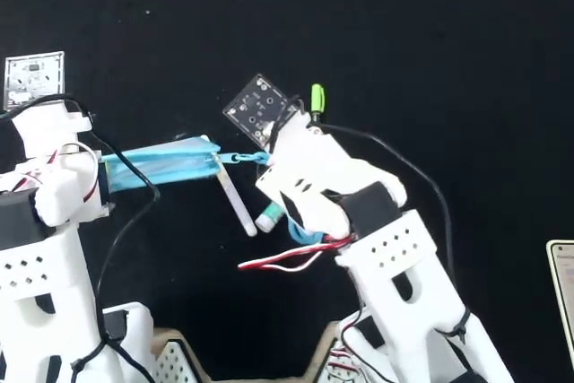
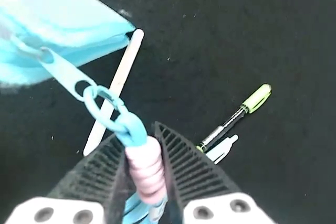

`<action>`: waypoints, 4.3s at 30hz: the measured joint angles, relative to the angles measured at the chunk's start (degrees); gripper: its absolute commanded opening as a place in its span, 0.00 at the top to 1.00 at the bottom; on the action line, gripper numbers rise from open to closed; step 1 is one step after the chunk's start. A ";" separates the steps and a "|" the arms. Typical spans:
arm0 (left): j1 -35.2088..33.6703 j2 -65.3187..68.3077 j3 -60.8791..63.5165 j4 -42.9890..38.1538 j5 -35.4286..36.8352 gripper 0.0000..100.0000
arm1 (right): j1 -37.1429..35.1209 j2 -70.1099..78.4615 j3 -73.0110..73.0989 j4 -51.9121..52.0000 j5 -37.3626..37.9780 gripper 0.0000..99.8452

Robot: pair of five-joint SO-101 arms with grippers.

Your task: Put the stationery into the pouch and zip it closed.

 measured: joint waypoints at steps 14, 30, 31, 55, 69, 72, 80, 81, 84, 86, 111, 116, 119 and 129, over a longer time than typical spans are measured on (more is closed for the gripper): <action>-0.26 0.09 0.00 0.00 0.00 0.97 | -3.25 -6.15 -13.98 16.00 -3.08 0.88; -0.26 0.09 0.00 0.00 0.00 0.97 | -3.34 -5.10 -20.40 17.85 -5.71 0.89; -0.26 0.09 0.09 0.00 0.00 0.97 | -2.64 -2.90 -18.46 16.18 -6.51 0.89; -18.99 0.79 1.23 -1.67 -0.09 0.97 | -3.96 3.34 17.32 -22.42 -16.00 0.89; -18.99 0.79 1.23 -1.67 -0.09 0.97 | -10.55 31.91 7.21 -24.53 -20.04 0.89; -18.99 0.79 1.23 -1.67 -0.09 0.97 | -10.55 36.48 4.22 -24.53 -21.54 0.89; -18.99 0.79 1.23 -1.67 -0.09 0.97 | -10.55 40.70 1.05 -24.53 -22.24 0.89; -18.99 0.79 1.23 -1.67 -0.09 0.97 | -10.55 40.79 1.05 -24.53 -22.24 0.89; -18.99 0.79 1.23 -1.67 -0.09 0.97 | -10.55 42.11 0.70 -24.62 -22.24 0.89; -18.99 0.79 1.23 -1.67 -0.09 0.97 | -10.55 43.78 0.26 -24.62 -22.24 0.89; -18.90 0.79 1.23 -1.67 -0.09 0.97 | 1.14 33.67 -4.57 -7.91 -12.66 0.99; -18.11 0.79 1.23 -1.67 -0.09 0.97 | 6.51 18.55 -4.57 0.26 -11.87 0.99; -16.70 0.79 1.23 -1.58 -0.09 0.97 | 15.30 11.78 -3.16 3.52 -11.87 0.99; 3.87 0.88 -5.89 0.18 4.13 0.97 | 44.13 8.44 5.01 4.22 -0.18 0.99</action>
